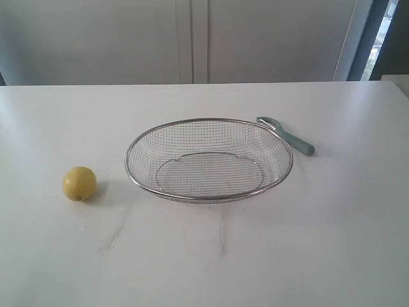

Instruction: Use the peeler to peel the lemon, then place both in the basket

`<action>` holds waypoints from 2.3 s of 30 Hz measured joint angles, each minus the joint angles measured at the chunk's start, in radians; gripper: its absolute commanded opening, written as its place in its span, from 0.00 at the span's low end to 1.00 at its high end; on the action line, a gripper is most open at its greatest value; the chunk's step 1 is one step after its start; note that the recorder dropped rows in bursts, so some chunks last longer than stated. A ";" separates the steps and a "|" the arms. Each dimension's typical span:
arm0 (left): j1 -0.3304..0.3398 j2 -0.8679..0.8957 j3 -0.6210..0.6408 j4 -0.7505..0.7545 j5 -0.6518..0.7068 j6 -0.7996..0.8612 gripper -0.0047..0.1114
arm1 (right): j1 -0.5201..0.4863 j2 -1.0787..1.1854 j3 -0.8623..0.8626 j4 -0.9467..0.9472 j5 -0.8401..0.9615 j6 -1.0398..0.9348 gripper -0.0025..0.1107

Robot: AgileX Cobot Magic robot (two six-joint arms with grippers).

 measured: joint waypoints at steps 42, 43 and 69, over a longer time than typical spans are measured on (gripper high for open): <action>0.000 0.000 0.000 0.000 0.000 0.000 0.04 | 0.000 0.000 0.001 0.000 -0.297 0.000 0.02; 0.000 0.000 0.000 0.000 0.000 0.000 0.04 | 0.000 0.000 0.001 0.000 -0.299 0.000 0.02; 0.000 0.000 0.000 0.000 0.000 0.000 0.04 | 0.000 0.027 -0.024 0.000 -0.784 0.125 0.02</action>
